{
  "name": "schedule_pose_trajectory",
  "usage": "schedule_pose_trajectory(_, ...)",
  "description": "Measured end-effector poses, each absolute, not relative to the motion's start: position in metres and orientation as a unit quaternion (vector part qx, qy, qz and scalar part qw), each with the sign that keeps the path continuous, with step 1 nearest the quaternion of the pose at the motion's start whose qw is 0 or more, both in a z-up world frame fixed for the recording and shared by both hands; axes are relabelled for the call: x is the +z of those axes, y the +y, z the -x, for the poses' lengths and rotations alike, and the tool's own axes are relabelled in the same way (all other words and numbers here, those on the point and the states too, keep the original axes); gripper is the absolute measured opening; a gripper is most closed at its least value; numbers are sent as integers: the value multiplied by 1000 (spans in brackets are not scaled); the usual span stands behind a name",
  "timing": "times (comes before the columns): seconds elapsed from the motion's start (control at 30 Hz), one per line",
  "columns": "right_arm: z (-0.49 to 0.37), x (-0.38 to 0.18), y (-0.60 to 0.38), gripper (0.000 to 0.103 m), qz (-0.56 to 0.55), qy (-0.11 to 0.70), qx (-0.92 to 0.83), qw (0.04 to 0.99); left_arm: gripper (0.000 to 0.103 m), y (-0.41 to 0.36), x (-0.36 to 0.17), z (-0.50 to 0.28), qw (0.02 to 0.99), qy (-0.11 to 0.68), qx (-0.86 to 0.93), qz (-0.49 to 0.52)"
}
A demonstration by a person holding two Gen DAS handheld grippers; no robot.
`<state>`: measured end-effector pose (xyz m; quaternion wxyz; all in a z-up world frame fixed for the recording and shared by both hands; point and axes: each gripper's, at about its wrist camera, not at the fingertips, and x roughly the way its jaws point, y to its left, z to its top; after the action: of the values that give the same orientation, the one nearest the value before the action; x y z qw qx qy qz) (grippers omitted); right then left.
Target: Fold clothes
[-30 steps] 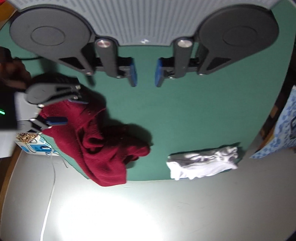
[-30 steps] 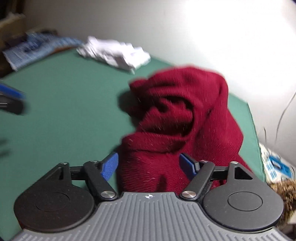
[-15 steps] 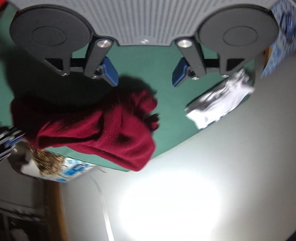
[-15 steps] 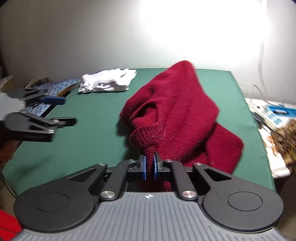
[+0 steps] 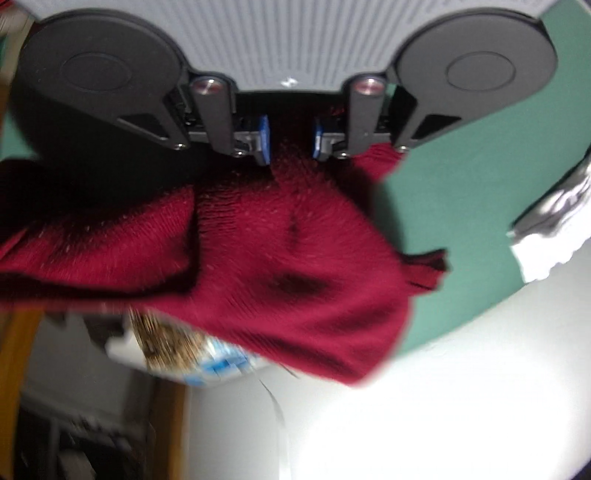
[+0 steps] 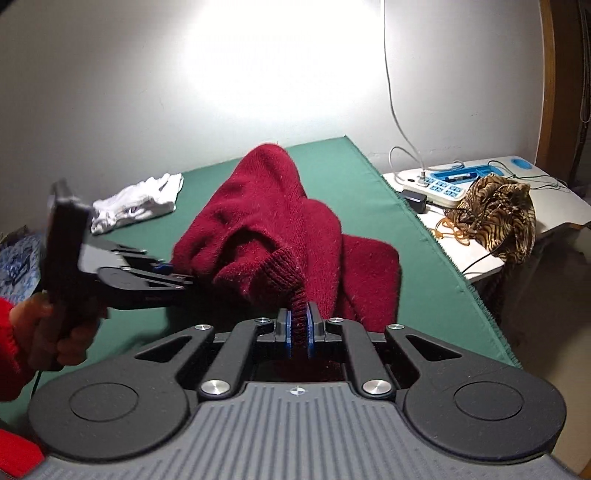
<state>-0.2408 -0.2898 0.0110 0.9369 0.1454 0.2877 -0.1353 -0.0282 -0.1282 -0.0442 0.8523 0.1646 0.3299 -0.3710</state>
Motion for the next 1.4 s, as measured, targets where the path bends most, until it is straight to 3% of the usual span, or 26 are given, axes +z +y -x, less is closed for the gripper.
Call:
schedule_pose_trajectory(0.17,217,19,-293,8,-139,287,-73,945,18,-50,10,42,900,298,-308,-85)
schedule_pose_trajectory(0.23,204,15,-280,9,-118,310,-25,943,0,-19,24,56,914,292,-272,-72)
schedule_pose_trajectory(0.4,184,-1,-242,23,-64,361,91,926,0,40,20,89,922,331,-192,-51)
schedule_pose_trajectory(0.5,180,-3,-239,41,-64,367,104,922,2,61,8,105,917,361,-161,-44)
schedule_pose_trajectory(0.57,177,-5,-243,57,-67,372,91,921,18,56,-6,109,912,373,-161,-55)
schedule_pose_trajectory(0.6,176,-7,-246,57,-67,378,83,919,41,50,-13,110,910,376,-163,-64)
schedule_pose_trajectory(0.63,175,-10,-247,58,-68,388,77,916,58,43,-19,109,909,375,-168,-71)
schedule_pose_trajectory(0.73,175,-19,-246,63,-66,419,58,904,80,19,-37,90,903,376,-194,-80)
schedule_pose_trajectory(0.8,183,-26,-244,65,-61,430,33,900,85,6,-48,70,901,377,-202,-75)
schedule_pose_trajectory(1.0,221,-40,-238,69,-23,452,-45,891,78,-15,-79,12,867,438,-235,-6)
schedule_pose_trajectory(1.07,235,-43,-237,70,-9,459,-72,886,69,-25,-85,7,864,444,-237,-10)
schedule_pose_trajectory(1.1,239,-45,-236,70,-6,461,-79,884,54,-30,-88,5,863,445,-237,-14)
schedule_pose_trajectory(1.2,244,-53,-232,70,-4,466,-87,880,30,-42,-92,2,862,446,-239,-23)
schedule_pose_trajectory(1.4,241,-64,-219,71,-6,470,-69,880,21,-35,-69,15,876,416,-244,-17)
